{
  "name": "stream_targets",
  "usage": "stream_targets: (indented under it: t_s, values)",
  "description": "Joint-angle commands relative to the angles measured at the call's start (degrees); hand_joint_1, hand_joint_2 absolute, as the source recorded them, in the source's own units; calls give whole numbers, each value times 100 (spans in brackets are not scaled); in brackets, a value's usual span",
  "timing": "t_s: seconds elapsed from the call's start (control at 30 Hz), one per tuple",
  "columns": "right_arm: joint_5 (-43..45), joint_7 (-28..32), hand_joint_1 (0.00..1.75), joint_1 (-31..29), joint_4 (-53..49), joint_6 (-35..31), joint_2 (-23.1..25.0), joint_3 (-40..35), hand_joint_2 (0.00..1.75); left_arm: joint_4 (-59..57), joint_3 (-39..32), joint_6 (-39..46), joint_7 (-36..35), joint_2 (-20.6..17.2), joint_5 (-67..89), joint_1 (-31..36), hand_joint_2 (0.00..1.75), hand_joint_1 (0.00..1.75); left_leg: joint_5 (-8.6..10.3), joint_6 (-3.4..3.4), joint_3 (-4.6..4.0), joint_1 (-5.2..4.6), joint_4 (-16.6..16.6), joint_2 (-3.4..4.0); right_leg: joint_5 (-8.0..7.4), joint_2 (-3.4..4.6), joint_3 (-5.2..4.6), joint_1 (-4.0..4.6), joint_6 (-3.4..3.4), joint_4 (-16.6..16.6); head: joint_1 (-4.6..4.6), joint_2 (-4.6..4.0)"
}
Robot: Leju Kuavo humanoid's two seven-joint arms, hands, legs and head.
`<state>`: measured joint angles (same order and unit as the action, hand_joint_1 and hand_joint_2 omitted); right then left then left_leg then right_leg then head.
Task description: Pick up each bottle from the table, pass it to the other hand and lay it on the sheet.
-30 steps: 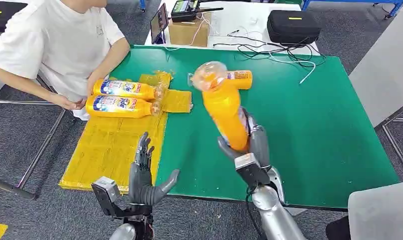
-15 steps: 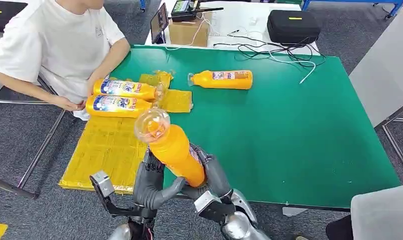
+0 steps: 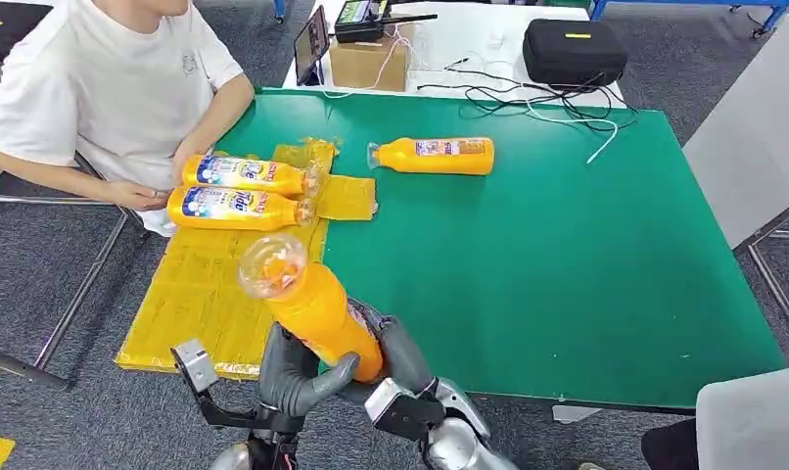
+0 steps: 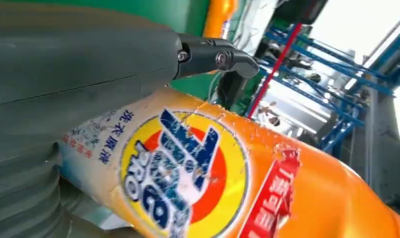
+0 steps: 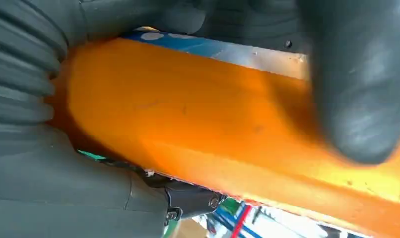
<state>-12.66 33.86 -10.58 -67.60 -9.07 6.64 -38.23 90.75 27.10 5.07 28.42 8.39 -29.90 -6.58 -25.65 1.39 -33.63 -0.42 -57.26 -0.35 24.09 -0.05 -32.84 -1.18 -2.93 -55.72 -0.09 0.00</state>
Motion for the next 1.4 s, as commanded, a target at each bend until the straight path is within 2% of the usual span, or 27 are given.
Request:
stream_targets:
  t_s: [0.03, 0.07, 0.13, 0.17, 0.2, 0.23, 0.27, 0.3, 0.63, 0.67, 0.77, 0.87, 0.93, 1.0, 1.17, 1.2, 1.27, 1.33, 1.4]
  values:
    - [-110, -110, 175, 222, 345, 162, -179, -78, 175, -1024, 491, -138, -953, -140, -386, 484, 175, 0, -2, -11, 28, 9, 11, -25, 9, -27, 39, 10, 14, 15, 2, 0]
    - [-127, -100, 175, 220, 360, 171, -169, -107, 175, -1098, 455, -116, -939, -110, -422, 523, 175, 68, 1, -8, 24, 6, 13, -21, 5, -21, 31, 7, 10, 16, 0, 0]
    - [-128, -100, 175, 220, 359, 175, -143, -125, 175, -1108, 444, -115, -939, -108, -423, 554, 175, 68, -1, -9, 21, 6, 9, -13, 3, -13, 26, 7, 11, 12, 0, 0]
    - [-127, -99, 175, 205, 367, 188, -137, -146, 175, -1106, 412, -123, -957, -84, -489, 550, 175, 175, -4, -12, 25, 10, 8, -9, 4, -10, 32, 11, 15, 13, 2, 0]
    - [-37, -39, 175, 192, 343, 376, -149, -206, 175, -1068, 374, -232, -1011, -69, -660, 531, 175, 175, -4, -10, 18, 8, 4, -5, 4, -8, 24, 10, 13, 8, 0, 0]
    - [140, 1, 150, 212, 317, 629, -141, -207, 175, -1043, 386, -257, -1009, -73, -715, 529, 175, 175, -6, -13, 23, 11, 3, -4, 6, -9, 29, 12, 17, 7, 2, 0]
    - [193, 5, 28, 222, 297, 750, -147, -231, 175, -1004, 378, -324, -990, -63, -787, 506, 175, 175, -4, -10, 13, 9, 2, -2, 4, -9, 18, 11, 13, 7, 2, 0]
    - [187, 11, 0, 224, 309, 765, -150, -245, 175, -985, 368, -422, -1014, -55, -903, 492, 175, 175, -1, -7, 9, 3, 5, -4, 4, -10, 12, 4, 9, 5, 0, 0]
    - [220, 59, 0, 105, 366, 728, -127, -135, 175, -1091, 365, -491, -1152, -64, -1043, 579, 175, 175, -10, -12, 20, 10, -1, 5, 6, 1, 24, 12, 15, 2, 2, 0]
    - [220, 59, 0, 105, 366, 728, -127, -135, 0, -1091, 365, -491, -1152, -64, -1043, 579, 175, 175, -7, -9, 13, 8, -1, 4, 5, 0, 17, 9, 12, 2, 0, 0]
    - [213, 191, 0, 180, 221, 471, -132, 25, 0, -1331, 371, -172, -1323, -52, -941, 710, 175, 175, -4, -8, 12, 7, 2, -4, 5, -8, 18, 8, 11, 4, 2, 0]
    - [209, 248, 0, 250, 161, 283, -178, 175, 0, -1381, 273, 198, -1167, -94, -741, 781, 175, 175, -2, -7, 10, 4, 4, -6, 3, -8, 15, 5, 9, 4, 2, 0]
    - [800, 91, 0, 481, 34, 581, -42, 549, 0, -1182, -45, 812, -850, -2, -449, 696, 175, 175, -3, -8, 12, 5, 4, -3, 3, -5, 17, 6, 10, 5, 2, 0]
    - [689, 95, 0, 548, 6, 443, -50, 575, 0, -1312, -213, 1598, -596, -70, 253, 884, 175, 175, -9, -11, 16, 10, -1, -2, 9, -6, 23, 11, 15, 2, 0, 0]
    - [682, 103, 0, 544, 33, 435, -46, 581, 0, -1422, -258, 1571, -617, -58, 238, 935, 175, 175, -4, -11, 16, 8, 4, 2, 4, -3, 19, 9, 13, 4, 2, 0]
    - [656, 126, 0, 561, 50, 348, -14, 642, 0, -1529, -259, 1904, -469, -73, 601, 1000, 175, 175, -3, -10, 12, 8, 2, 1, 3, -5, 15, 10, 13, 3, -2, 0]
    - [684, 94, 0, 591, 124, 280, -34, 798, 0, -1726, -408, 1265, -898, -237, 219, 1133, 175, 175, 1, -8, 10, 5, 4, -14, 3, -15, 15, 6, 10, 3, 2, 0]
    - [461, 201, 0, 600, 189, 142, -104, 940, 0, -1902, -468, 1394, -629, -398, 1010, 1217, 175, 175, -2, -10, 20, 9, 8, -3, 0, -2, 23, 10, 12, 10, 0, 0]
    - [329, 284, 0, 644, 130, 165, -146, 1061, 0, -2147, -631, 1508, -659, -394, 1585, 1319, 175, 175, 0, -12, 25, 10, 11, -4, 1, -9, 32, 11, 15, 13, 2, 0]
